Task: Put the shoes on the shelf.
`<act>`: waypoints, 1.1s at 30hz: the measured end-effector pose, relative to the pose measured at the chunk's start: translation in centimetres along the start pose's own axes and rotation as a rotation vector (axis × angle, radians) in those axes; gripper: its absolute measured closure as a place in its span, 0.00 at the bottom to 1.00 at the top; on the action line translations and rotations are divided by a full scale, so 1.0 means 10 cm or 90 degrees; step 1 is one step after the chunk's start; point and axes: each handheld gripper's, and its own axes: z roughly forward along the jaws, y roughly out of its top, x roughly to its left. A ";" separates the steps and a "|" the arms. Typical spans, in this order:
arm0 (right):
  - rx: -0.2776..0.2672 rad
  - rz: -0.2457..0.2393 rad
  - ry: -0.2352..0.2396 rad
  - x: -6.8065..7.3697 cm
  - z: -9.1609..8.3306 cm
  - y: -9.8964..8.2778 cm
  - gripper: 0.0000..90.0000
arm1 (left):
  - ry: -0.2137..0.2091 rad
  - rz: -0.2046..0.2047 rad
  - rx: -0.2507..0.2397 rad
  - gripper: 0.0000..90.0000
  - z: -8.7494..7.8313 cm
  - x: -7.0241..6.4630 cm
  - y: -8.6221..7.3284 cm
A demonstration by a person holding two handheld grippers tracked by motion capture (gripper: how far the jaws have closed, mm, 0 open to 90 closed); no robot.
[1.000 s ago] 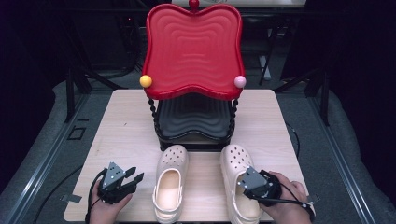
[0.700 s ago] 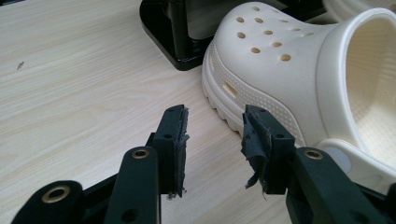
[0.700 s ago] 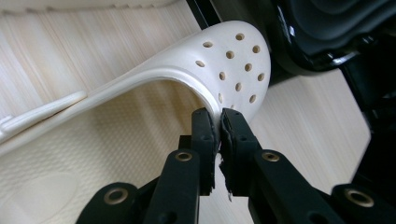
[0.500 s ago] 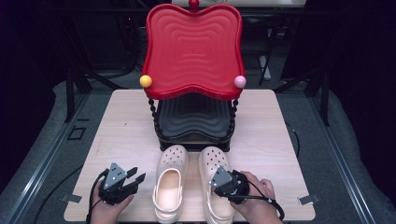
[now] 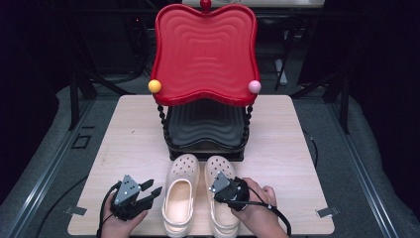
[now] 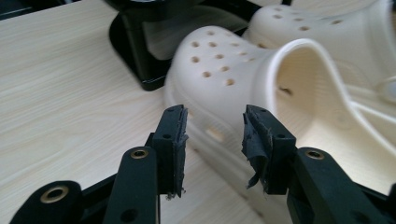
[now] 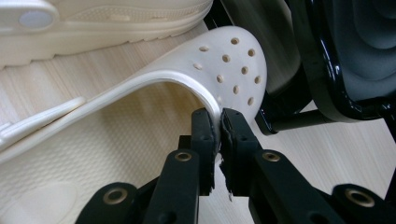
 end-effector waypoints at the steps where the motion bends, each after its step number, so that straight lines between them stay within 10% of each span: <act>1: 0.001 0.002 -0.002 0.01 0.01 0.01 0.93 | -0.006 0.002 0.000 0.65 0.01 -0.03 0.01; 16: -0.081 0.079 0.034 -0.01 -0.03 -0.03 0.78 | -0.026 -0.042 0.037 0.63 0.21 -0.17 0.00; 26: -0.166 0.254 0.120 -0.10 -0.01 -0.53 0.70 | -0.019 -0.047 0.056 0.67 0.28 -0.23 0.00; 33: -0.147 0.278 0.148 -0.02 0.19 -0.58 0.71 | -0.024 -0.069 0.055 0.76 0.30 -0.22 0.01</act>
